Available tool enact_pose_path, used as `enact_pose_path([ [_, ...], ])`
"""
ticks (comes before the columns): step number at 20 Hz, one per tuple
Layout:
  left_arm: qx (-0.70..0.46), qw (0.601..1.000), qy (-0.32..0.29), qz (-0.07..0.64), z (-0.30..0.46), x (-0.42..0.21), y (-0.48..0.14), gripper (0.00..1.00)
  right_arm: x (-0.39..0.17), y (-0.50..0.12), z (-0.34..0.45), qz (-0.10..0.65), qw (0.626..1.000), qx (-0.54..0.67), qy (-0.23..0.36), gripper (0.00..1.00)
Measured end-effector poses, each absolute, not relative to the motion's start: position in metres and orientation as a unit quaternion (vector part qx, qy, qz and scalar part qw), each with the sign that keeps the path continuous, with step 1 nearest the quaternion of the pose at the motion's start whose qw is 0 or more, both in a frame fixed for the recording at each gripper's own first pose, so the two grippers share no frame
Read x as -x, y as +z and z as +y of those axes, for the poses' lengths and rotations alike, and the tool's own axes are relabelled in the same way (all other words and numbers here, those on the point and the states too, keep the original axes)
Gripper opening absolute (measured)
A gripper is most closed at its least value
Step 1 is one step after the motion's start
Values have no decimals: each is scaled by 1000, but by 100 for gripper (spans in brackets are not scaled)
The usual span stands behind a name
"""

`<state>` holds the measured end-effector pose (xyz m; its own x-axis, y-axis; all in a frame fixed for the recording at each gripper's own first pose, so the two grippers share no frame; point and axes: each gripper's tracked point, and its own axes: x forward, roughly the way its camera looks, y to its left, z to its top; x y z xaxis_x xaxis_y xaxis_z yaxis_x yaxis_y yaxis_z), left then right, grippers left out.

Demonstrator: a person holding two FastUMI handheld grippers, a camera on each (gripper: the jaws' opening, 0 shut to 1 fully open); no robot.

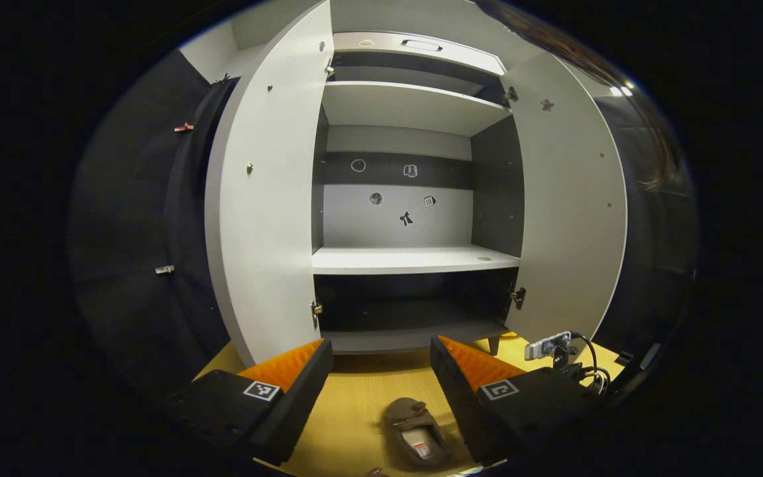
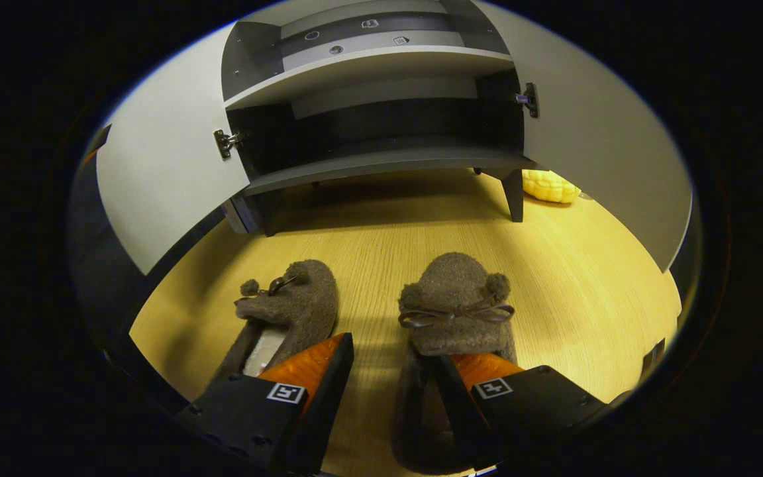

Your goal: Grab one shoe with the right hand and put it into the shoe cabinet, grab the other shoe with the left hand and put it into the shoe cabinet; then close the right door with the right hand and the left door with the left hand.

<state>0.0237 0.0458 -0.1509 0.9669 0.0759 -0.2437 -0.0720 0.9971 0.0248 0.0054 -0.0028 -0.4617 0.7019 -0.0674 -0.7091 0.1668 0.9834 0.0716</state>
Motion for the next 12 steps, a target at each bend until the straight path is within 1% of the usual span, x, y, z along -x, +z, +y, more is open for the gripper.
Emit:
enact_pose_path([
  [1, -12, 992, 37, 123, 48, -24, -151, 94, -9, -466, -7, 382, 920, -61, -71, 74],
  [2, -13, 992, 37, 123, 49, -25, -151, 94, -12, -471, -12, 387, 917, -57, -82, 74],
  [3, -15, 992, 38, 123, 51, -27, -152, 94, -14, -475, -13, 389, 915, -58, -91, 66],
  [4, -18, 992, 38, 122, 52, -27, -153, 94, -17, -480, -15, 389, 914, -56, -99, 60],
  [5, -22, 991, 39, 123, 54, -28, -154, 94, -17, -479, -19, 390, 913, -53, -106, 51],
  [7, -27, 991, 38, 127, 55, -32, -157, 94, -22, -483, -19, 390, 913, -45, -109, 44],
  [8, -25, 991, 36, 129, 56, -33, -159, 94, -23, -479, -31, 390, 911, -22, -129, 44],
  [9, -22, 991, 35, 129, 57, -34, -159, 94, -30, -486, -28, 384, 914, -29, -126, 29],
  [10, -19, 991, 36, 127, 59, -35, -157, 94, -21, -486, -25, 393, 911, -32, -123, 14],
  [12, -15, 991, 39, 125, 61, -34, -157, 94, -24, -485, -26, 394, 911, -34, -117, 15],
])
